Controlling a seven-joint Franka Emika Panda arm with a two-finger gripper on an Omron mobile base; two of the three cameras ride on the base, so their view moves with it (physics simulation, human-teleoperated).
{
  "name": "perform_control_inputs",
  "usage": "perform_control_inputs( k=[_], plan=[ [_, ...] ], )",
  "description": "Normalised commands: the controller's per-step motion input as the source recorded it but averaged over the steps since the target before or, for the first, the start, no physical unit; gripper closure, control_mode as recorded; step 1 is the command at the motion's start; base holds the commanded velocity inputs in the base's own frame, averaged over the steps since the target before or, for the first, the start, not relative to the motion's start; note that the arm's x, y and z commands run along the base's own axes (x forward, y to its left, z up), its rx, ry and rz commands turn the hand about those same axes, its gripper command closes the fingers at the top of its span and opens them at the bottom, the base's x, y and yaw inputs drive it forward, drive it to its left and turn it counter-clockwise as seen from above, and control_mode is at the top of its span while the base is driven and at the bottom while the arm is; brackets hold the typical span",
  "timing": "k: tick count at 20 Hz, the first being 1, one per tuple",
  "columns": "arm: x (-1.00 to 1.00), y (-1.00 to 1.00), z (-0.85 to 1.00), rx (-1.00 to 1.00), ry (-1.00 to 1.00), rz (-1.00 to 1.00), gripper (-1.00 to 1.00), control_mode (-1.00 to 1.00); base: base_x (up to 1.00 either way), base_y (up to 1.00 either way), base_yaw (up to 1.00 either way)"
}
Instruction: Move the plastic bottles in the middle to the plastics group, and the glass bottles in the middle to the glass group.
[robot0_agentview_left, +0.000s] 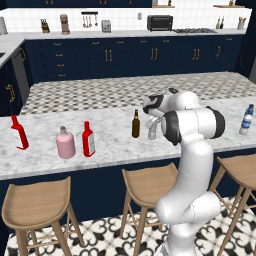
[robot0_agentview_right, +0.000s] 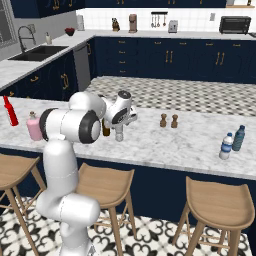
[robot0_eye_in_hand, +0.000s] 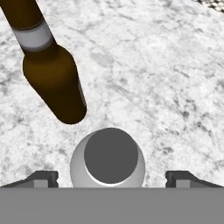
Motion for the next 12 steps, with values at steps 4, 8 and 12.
perform_control_inputs(
  k=[4, 8, 12],
  plan=[
    [0.00, 0.00, 0.00, 0.00, -0.02, 0.00, 1.00, -1.00, 0.00, 0.00, 0.00],
    [-0.23, -0.20, 0.11, -0.01, -0.01, -0.01, 1.00, -1.00, 0.00, 0.00, 0.00],
    [-0.36, -0.58, 0.34, 0.00, -0.02, -0.08, 1.00, -1.00, 0.00, 0.00, 0.00]
  ],
)
